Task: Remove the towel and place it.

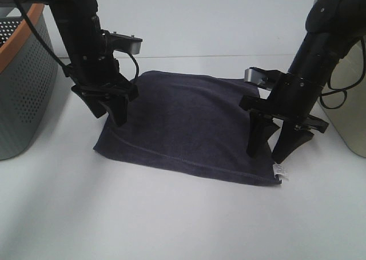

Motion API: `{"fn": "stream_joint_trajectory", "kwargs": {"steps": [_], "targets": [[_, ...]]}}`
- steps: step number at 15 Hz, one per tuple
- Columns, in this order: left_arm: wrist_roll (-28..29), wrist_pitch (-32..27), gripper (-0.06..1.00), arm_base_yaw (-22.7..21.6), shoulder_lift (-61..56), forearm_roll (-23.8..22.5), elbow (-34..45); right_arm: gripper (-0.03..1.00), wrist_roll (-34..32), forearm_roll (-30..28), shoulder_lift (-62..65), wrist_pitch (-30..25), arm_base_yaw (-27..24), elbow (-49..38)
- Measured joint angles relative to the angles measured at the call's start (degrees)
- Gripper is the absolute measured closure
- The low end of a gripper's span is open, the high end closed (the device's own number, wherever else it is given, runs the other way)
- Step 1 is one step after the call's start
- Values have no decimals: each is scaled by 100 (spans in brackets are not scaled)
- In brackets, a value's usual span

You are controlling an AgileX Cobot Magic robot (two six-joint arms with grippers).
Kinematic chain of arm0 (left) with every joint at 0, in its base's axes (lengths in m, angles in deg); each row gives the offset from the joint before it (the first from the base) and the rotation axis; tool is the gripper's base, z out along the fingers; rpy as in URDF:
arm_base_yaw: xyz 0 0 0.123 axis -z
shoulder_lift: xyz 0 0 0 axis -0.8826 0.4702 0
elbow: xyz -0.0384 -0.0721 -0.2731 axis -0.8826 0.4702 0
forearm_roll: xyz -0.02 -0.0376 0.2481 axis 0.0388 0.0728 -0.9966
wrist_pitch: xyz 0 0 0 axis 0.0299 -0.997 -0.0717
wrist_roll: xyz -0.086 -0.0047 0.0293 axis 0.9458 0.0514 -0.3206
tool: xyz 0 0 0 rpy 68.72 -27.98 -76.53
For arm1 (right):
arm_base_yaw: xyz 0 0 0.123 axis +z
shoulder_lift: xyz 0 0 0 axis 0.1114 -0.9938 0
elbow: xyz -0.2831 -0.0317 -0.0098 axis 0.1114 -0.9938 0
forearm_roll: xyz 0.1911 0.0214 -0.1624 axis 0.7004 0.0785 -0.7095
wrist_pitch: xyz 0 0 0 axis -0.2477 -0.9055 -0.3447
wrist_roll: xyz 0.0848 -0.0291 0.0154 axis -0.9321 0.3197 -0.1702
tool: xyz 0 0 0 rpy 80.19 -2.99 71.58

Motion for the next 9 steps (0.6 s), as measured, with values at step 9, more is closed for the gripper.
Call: {"fn": "stream_joint_trajectory", "kwargs": {"steps": [9], "targets": [[922,6,4,0,-63,-361,-309,27,-716,6,917,-17,0,275]]}}
